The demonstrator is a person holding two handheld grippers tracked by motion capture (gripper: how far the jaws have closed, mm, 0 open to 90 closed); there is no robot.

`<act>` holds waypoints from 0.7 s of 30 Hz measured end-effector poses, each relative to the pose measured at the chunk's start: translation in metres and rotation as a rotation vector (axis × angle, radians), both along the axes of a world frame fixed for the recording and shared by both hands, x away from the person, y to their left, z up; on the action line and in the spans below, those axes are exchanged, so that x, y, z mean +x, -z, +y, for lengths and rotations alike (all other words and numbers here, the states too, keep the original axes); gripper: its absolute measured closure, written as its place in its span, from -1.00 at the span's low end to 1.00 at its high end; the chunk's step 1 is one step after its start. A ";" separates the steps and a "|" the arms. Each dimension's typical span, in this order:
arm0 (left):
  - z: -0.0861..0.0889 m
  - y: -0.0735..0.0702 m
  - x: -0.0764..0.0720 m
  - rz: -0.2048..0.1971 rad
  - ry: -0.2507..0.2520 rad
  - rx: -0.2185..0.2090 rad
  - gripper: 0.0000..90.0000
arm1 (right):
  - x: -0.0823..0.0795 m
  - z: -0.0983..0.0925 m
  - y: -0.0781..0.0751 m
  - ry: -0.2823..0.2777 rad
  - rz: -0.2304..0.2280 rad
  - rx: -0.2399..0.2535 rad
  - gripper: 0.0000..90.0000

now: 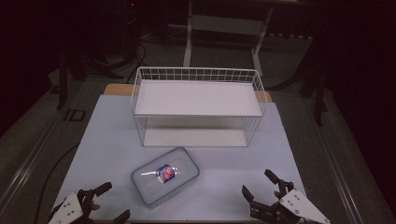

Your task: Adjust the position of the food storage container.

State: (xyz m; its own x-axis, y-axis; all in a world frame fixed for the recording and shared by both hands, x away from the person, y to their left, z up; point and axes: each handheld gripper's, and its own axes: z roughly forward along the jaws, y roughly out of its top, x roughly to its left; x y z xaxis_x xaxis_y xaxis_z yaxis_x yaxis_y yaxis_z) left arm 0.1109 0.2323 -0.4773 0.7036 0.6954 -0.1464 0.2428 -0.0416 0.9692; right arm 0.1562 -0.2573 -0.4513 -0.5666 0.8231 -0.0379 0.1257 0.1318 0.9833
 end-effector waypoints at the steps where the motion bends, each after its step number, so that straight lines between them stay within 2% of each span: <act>1: -0.002 -0.001 -0.001 0.001 0.012 0.010 -0.99 | 0.000 0.001 0.000 0.003 -0.002 -0.003 -0.72; 4: -0.005 -0.002 -0.003 -0.013 0.029 0.028 -0.99 | 0.000 0.001 -0.001 0.003 -0.007 -0.007 -0.72; 7: -0.007 -0.005 -0.005 -0.018 0.032 0.019 -0.99 | -0.001 0.001 -0.001 0.001 -0.012 0.001 -0.72; 9: -0.005 -0.014 -0.006 -0.033 0.028 -0.009 -0.99 | -0.001 0.000 -0.003 0.001 -0.017 0.018 -0.72; 13: -0.001 -0.018 -0.003 -0.027 0.018 -0.016 -0.99 | -0.001 0.000 -0.004 0.002 -0.019 0.022 -0.72; 15: 0.003 -0.020 0.003 0.000 0.014 -0.013 -0.99 | -0.001 0.002 -0.005 0.003 -0.020 0.015 -0.72; 16: 0.003 -0.020 0.003 0.000 0.014 -0.013 -0.99 | -0.001 0.002 -0.005 0.002 -0.019 0.015 -0.72; 18: 0.006 -0.021 0.007 0.017 0.007 0.023 -0.93 | -0.001 0.002 -0.005 0.003 -0.020 0.016 -0.72; 19: 0.010 -0.020 0.011 0.048 0.001 0.065 -0.88 | -0.001 0.002 -0.005 0.004 -0.020 0.018 -0.72; 20: 0.010 -0.020 0.011 0.048 0.001 0.065 -0.87 | -0.001 0.002 -0.005 0.004 -0.020 0.018 -0.72; 21: 0.013 -0.017 0.016 0.107 -0.015 0.101 -0.81 | -0.001 0.002 -0.005 0.004 -0.020 0.019 -0.72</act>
